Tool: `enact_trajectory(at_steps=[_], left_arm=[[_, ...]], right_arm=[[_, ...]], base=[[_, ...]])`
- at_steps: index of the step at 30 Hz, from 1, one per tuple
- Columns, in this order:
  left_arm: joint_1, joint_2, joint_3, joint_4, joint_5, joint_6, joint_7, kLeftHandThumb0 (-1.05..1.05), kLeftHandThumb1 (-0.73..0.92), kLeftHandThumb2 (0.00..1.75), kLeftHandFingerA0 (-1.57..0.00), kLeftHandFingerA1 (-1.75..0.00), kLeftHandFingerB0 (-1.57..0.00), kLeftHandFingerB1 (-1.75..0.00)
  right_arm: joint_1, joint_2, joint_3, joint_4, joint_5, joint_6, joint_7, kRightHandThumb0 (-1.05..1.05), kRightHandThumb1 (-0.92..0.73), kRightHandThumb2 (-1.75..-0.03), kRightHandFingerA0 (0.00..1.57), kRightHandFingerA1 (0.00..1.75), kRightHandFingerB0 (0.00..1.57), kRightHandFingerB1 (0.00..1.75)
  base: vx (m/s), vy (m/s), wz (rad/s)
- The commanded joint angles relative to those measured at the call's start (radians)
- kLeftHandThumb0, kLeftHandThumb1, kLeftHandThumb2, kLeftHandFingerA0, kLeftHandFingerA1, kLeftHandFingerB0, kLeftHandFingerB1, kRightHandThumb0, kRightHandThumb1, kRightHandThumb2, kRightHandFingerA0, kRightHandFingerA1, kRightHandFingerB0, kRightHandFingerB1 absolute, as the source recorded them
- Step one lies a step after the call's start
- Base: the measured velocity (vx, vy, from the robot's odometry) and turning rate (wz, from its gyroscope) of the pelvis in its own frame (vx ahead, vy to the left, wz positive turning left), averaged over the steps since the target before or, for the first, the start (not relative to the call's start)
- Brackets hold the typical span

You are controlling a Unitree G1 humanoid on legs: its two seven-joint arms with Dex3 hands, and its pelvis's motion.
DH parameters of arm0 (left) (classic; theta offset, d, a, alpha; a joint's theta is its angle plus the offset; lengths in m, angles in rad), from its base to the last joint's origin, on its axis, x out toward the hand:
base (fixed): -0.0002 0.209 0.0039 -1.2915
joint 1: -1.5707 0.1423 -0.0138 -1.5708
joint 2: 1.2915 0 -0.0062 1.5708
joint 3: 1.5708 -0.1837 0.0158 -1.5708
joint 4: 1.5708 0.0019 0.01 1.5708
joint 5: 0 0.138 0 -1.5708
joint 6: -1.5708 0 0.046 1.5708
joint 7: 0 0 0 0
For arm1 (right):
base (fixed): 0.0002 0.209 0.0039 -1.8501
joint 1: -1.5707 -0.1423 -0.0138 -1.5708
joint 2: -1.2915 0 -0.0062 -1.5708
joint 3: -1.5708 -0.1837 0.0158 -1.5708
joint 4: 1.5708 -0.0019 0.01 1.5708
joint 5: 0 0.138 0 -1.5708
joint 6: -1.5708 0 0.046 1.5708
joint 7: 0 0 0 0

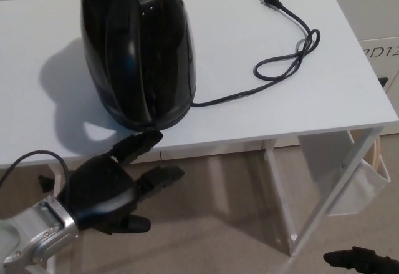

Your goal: The robot walk towards a table in front and click the button on the base of the boilling pot using its left middle finger

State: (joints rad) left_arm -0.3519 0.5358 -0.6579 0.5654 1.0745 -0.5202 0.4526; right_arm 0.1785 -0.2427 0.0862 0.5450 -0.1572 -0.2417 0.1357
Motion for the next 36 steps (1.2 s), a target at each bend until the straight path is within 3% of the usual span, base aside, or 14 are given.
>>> enact_trajectory(at_steps=[1,13,14,20,21,22,23,25,26,27,32,36], left_arm=[[0.024,0.013,-0.017,-0.008,0.003,0.004,-0.026,-0.78,0.92,0.72,-0.27,-0.3,-0.11,-0.24],[0.133,0.028,-0.011,-0.326,-0.012,-0.015,-0.094,-0.76,0.9,0.68,-0.3,-0.3,-0.15,-0.26],[0.149,0.027,-0.018,-0.344,-0.009,-0.025,-0.093,-0.78,0.75,0.99,-0.22,-0.42,-0.1,-0.38],[0.254,0.035,-0.049,-0.319,0.011,-0.024,-0.055,-0.77,0.75,1.0,-0.26,-0.44,-0.09,-0.38],[0.266,0.038,-0.05,-0.294,0.008,-0.028,-0.039,-0.75,0.9,0.69,-0.34,-0.31,-0.14,-0.26],[0.27,0.039,-0.049,-0.285,0.008,-0.03,-0.032,-0.75,0.9,0.69,-0.34,-0.31,-0.14,-0.26],[0.29,0.048,-0.033,-0.26,-0.026,-0.027,-0.059,-0.77,0.76,1.04,-0.22,-0.44,-0.07,-0.33],[0.305,0.049,-0.012,-0.219,-0.071,-0.037,-0.068,-0.78,0.75,1.04,-0.22,-0.44,-0.07,-0.33],[0.325,0.045,0.012,-0.179,-0.123,-0.042,-0.088,-0.78,0.9,0.69,-0.31,-0.31,-0.13,-0.24],[0.343,0.037,0.046,-0.111,-0.196,-0.063,-0.1,-0.8,0.7,0.98,-0.26,-0.44,-0.1,-0.39],[0.406,-0.034,0.258,0.193,-0.58,-0.114,-0.295,-0.81,0.64,0.93,-0.3,-0.44,-0.11,-0.39],[0.398,-0.097,0.448,0.289,-0.791,0.003,-0.483,-0.74,0.57,0.85,-0.28,-0.43,-0.14,-0.38]], right_arm=[[-0.004,-0.018,-0.009,-0.001,0.002,0.013,0.006,-0.3,-0.65,-0.59,0.67,0.51,0.56,0.46],[-0.019,-0.024,0.001,0.015,-0.013,0.003,0.004,-0.31,-0.67,-0.59,0.68,0.52,0.56,0.47],[-0.021,-0.025,0.002,0.015,-0.012,0.003,0.005,-0.31,-0.67,-0.59,0.68,0.53,0.56,0.46],[-0.01,-0.034,0.01,0.027,-0.015,-0.008,0.007,-0.3,-0.66,-0.59,0.67,0.52,0.57,0.47],[-0.007,-0.032,0.008,0.025,-0.008,-0.004,0.011,-0.29,-0.66,-0.59,0.68,0.52,0.57,0.47],[-0.006,-0.031,0.007,0.024,-0.005,-0.003,0.012,-0.29,-0.66,-0.59,0.68,0.52,0.57,0.47],[-0.003,-0.035,0.006,0.017,-0.003,0.006,0.018,-0.29,-0.66,-0.59,0.67,0.52,0.57,0.47],[-0.003,-0.041,0.01,0.012,-0.01,0.013,0.022,-0.3,-0.67,-0.59,0.66,0.51,0.56,0.46],[0.0,-0.044,0.016,0.011,-0.015,0.012,0.026,-0.29,-0.67,-0.59,0.65,0.51,0.55,0.46],[0.004,-0.043,0.021,0.015,-0.019,0.008,0.026,-0.28,-0.66,-0.59,0.65,0.51,0.54,0.46],[0.024,-0.026,0.025,0.034,-0.015,-0.01,0.006,-0.28,-0.67,-0.59,0.63,0.51,0.52,0.45],[0.021,-0.021,0.028,0.044,-0.025,0.002,-0.012,-0.29,-0.66,-0.59,0.63,0.52,0.51,0.44]], base=[[0.0,0.0,0.0],[0.0,0.0,0.0],[0.0,0.0,0.0],[0.0,0.0,0.0],[0.0,0.0,0.0],[0.0,0.0,0.0],[0.0,0.0,0.0],[0.0,0.0,0.0],[0.0,0.0,0.0],[0.0,0.0,0.0],[0.0,0.0,0.0],[0.0,0.0,0.0]])
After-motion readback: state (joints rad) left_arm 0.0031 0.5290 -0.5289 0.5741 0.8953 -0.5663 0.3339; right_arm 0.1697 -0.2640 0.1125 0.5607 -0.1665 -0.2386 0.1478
